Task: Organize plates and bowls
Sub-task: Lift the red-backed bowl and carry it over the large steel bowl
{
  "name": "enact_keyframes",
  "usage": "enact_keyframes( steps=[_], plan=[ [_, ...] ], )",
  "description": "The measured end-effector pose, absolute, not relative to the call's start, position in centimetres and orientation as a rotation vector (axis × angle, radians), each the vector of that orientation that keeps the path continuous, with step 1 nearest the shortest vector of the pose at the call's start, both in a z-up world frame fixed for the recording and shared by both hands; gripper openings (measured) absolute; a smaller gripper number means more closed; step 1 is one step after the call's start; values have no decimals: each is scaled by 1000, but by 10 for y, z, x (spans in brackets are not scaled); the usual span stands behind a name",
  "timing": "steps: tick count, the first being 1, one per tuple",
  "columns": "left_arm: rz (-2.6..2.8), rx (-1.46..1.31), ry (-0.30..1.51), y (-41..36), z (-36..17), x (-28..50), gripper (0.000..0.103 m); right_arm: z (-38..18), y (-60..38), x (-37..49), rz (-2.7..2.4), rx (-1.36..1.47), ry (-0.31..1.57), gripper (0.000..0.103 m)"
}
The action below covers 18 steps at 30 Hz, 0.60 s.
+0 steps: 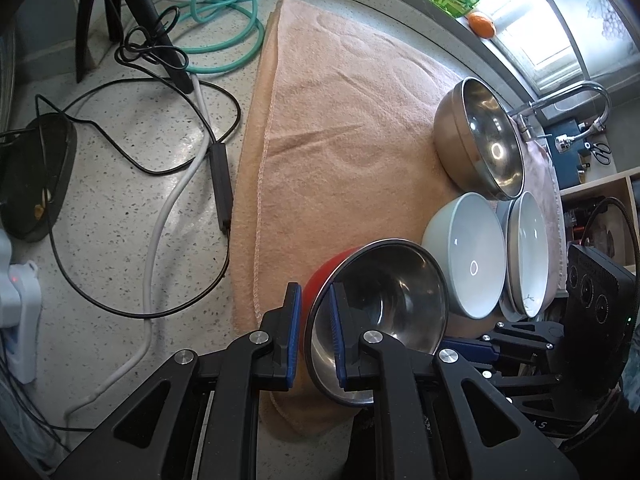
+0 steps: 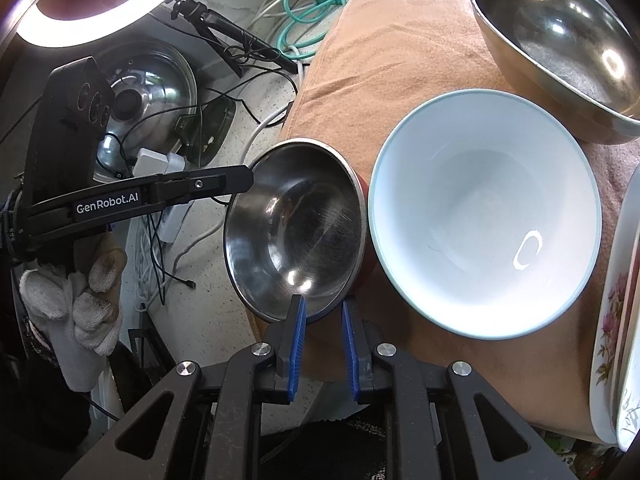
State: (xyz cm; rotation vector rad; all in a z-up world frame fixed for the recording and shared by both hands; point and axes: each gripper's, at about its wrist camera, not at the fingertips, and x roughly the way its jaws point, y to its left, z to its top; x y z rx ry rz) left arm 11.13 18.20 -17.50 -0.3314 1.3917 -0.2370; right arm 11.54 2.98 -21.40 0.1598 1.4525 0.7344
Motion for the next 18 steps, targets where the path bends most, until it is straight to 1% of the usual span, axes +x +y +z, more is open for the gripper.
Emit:
enact_keyframes(
  steps=[9, 18],
  plan=[
    [-229, -349, 1393, 181, -175, 108, 12, -216, 26, 117, 727, 188, 1467, 16],
    [-213, -342, 1362, 187, -160, 106, 12, -211, 33, 117, 755, 186, 1465, 15]
  ],
)
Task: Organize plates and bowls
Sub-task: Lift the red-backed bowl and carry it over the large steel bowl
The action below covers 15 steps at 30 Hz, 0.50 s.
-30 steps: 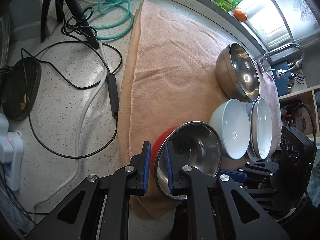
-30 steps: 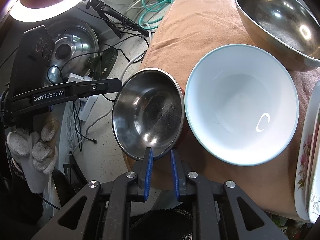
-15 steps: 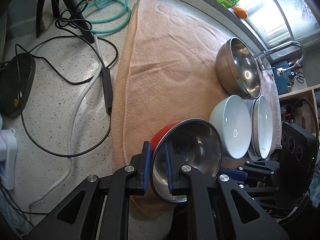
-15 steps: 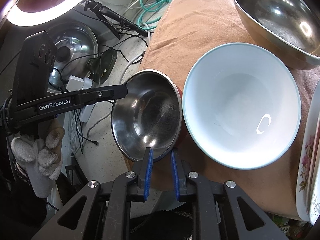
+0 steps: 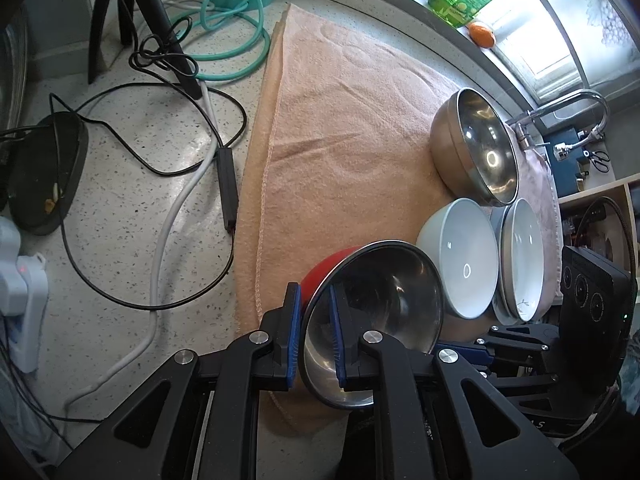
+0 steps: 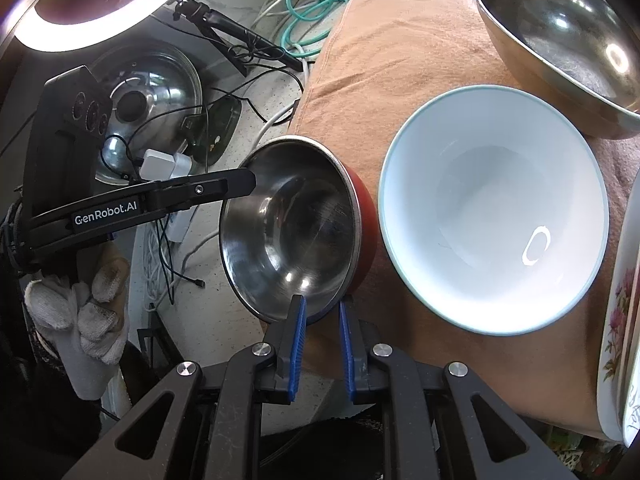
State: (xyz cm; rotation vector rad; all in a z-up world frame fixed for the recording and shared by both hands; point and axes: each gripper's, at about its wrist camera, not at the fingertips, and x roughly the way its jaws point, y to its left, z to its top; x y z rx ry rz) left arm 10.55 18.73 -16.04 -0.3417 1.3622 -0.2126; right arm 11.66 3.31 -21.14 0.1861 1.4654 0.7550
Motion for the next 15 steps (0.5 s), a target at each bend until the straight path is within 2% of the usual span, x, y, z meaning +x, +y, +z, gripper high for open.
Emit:
enact_keyframes(
  steps=[15],
  plan=[
    [-212, -327, 1276, 177, -127, 125, 12, -177, 23, 132, 774, 186, 1388, 15]
  ],
)
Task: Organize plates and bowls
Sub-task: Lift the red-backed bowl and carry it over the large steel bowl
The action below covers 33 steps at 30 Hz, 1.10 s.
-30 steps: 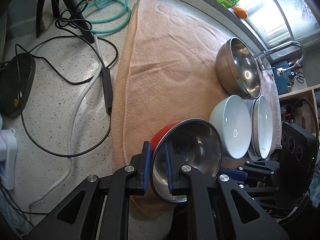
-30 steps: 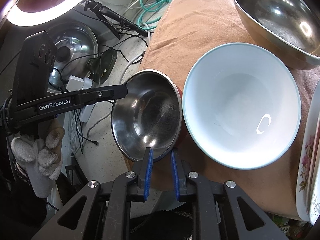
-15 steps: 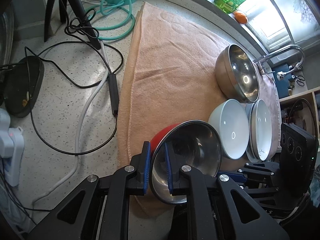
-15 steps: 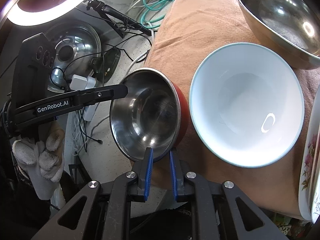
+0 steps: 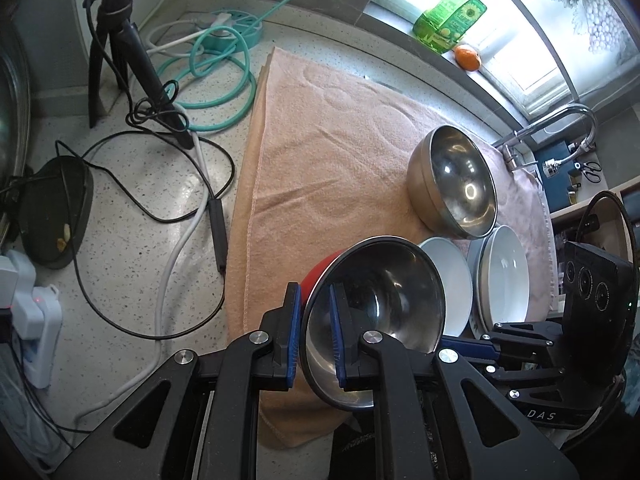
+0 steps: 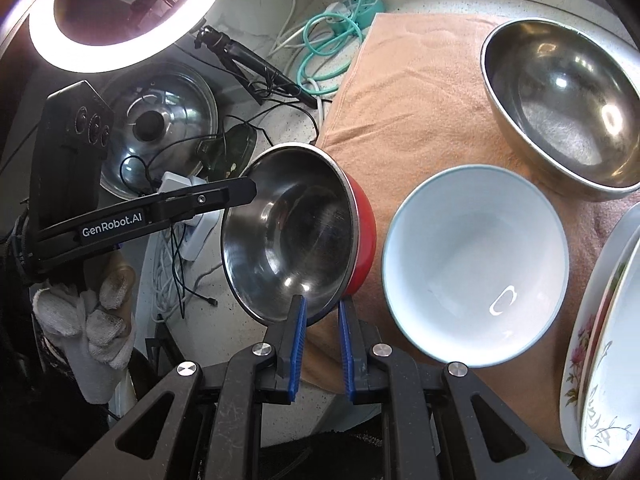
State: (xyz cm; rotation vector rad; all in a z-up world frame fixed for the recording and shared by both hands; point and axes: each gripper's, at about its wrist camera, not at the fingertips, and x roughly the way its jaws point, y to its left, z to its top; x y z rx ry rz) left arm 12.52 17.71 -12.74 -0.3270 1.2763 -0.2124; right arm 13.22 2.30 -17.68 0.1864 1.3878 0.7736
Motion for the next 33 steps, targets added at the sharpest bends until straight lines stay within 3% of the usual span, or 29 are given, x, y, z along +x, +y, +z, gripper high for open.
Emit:
enact_keyframes(
  steps=[33],
  plan=[
    [-399, -173, 1169, 57, -98, 231, 12, -117, -107, 219, 557, 330, 1197, 15]
  ],
)
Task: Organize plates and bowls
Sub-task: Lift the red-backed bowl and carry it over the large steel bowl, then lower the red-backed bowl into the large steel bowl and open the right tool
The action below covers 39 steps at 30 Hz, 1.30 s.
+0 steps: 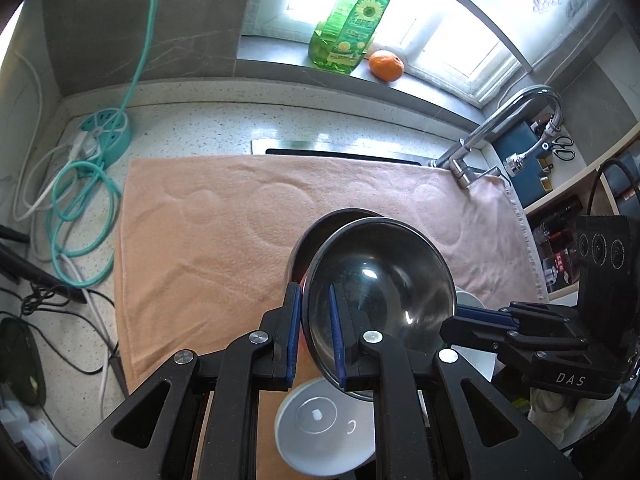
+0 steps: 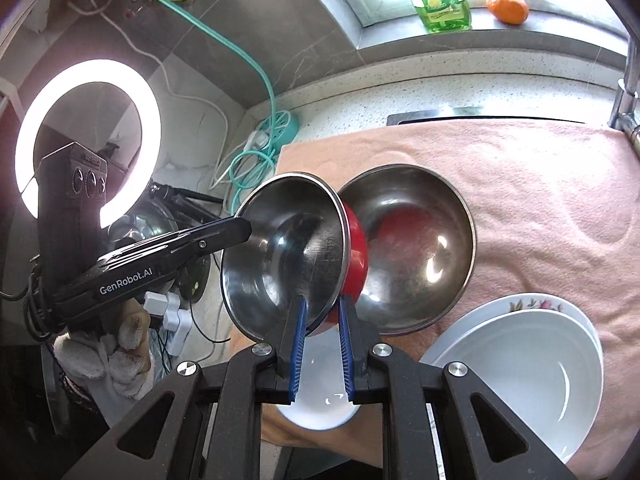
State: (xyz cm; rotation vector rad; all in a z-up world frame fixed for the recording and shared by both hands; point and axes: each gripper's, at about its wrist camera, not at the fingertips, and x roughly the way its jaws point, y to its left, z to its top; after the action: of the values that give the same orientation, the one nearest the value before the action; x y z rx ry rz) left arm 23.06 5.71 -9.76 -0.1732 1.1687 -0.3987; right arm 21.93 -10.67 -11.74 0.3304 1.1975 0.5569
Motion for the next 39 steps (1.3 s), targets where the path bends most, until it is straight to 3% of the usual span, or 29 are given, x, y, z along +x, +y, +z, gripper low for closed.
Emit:
enact_keyframes(
  steps=[39],
  plan=[
    [-361, -105, 1272, 27, -159, 255, 12, -172, -115, 269, 363, 188, 1234, 15]
  ],
)
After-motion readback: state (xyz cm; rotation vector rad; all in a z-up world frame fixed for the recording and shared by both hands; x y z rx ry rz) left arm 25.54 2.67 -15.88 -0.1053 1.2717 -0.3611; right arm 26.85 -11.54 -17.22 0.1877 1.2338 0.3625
